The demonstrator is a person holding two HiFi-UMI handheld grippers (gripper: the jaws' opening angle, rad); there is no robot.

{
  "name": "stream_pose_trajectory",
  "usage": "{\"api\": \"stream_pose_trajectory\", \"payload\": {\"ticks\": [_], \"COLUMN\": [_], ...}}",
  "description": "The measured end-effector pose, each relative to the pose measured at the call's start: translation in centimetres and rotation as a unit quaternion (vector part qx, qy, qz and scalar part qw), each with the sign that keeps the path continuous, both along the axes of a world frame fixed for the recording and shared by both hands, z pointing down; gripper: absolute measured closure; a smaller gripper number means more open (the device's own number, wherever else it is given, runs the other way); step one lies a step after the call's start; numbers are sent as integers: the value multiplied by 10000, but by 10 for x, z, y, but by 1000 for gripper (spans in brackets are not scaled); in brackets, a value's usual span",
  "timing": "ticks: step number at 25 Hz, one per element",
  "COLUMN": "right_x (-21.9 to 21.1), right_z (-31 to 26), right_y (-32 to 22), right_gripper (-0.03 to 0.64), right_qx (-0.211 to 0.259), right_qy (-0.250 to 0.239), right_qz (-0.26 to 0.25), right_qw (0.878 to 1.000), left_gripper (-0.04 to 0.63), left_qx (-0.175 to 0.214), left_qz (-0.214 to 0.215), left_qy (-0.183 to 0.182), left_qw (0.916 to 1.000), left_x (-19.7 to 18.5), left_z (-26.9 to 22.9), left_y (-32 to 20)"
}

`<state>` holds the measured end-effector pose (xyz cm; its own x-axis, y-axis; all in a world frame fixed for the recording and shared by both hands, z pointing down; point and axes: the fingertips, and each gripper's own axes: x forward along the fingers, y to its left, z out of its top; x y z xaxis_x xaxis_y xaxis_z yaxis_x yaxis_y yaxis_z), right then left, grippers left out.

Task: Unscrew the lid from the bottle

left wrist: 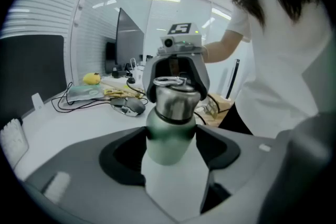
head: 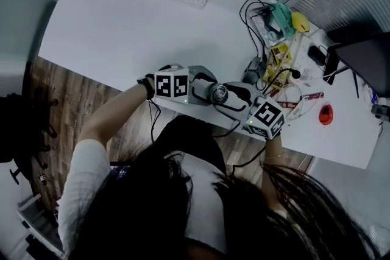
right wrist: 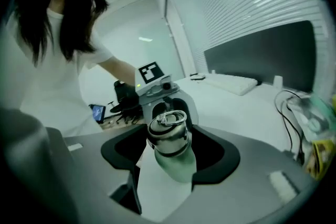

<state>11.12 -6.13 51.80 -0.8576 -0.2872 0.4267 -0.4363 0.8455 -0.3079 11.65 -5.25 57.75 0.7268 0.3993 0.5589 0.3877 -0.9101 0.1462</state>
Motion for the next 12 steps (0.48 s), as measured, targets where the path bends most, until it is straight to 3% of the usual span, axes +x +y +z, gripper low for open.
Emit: {"api": "stream_pose_trajectory", "payload": {"ticks": [5, 12], "right_x": [5, 0], "right_z": [2, 2], "right_y": [5, -3], "right_gripper": [373, 374], "right_qx": [32, 263], "right_qy": [-256, 55], "right_qz": [1826, 3233], "right_qw": [9828, 9459], "left_gripper": [250, 250], "left_qx": [-41, -26], "left_qz": [-726, -1882], "left_qy": [185, 448], "left_qw": [9972, 9811], "left_x": [-3, -4], "left_z": [0, 1], "left_y": [1, 3]}}
